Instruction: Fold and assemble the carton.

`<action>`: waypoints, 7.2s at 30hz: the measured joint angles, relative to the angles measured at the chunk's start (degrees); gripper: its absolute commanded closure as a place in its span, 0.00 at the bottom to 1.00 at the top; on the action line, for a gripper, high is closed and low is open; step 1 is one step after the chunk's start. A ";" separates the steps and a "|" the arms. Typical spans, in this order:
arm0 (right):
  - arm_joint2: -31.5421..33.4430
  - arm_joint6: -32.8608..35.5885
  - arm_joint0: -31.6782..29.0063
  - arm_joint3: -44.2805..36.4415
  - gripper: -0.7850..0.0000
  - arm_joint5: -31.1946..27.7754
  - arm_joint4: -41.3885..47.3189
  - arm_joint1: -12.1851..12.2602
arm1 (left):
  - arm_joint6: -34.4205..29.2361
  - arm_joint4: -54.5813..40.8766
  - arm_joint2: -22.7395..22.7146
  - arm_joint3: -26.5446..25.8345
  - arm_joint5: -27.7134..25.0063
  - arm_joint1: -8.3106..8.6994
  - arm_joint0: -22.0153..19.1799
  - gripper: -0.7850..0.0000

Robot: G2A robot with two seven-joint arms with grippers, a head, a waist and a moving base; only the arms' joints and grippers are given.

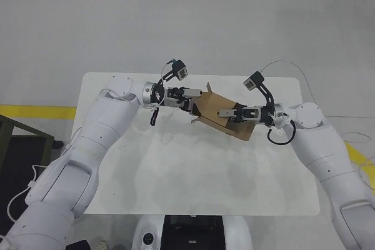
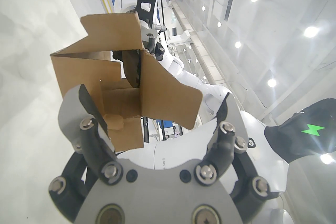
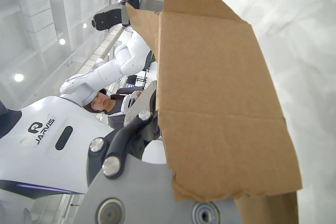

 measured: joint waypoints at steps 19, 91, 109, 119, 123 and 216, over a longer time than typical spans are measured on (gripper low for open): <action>-2.42 -0.03 0.85 -0.49 1.00 -0.03 1.90 0.27 | 0.49 0.91 0.07 1.05 -0.48 -0.52 -1.21 0.00; 3.51 5.96 -0.80 4.81 1.00 5.96 11.91 -3.06 | 14.49 12.27 0.61 -15.35 -14.57 5.36 5.35 0.00; 5.45 8.66 -1.31 5.25 1.00 8.66 12.36 -3.82 | 35.93 19.91 12.21 -15.29 -35.96 9.36 1.94 0.00; 6.43 9.20 -1.33 5.64 1.00 9.20 11.62 -4.18 | 35.75 19.83 12.12 -15.32 -35.77 9.34 1.97 0.00; 6.61 9.42 -1.22 5.86 1.00 9.42 11.44 -4.40 | 36.89 21.06 11.60 -15.93 -35.27 9.40 2.46 0.00; -2.91 12.83 5.46 3.14 1.00 12.82 10.58 1.38 | 130.76 115.08 23.93 -21.90 -38.20 20.17 4.64 0.00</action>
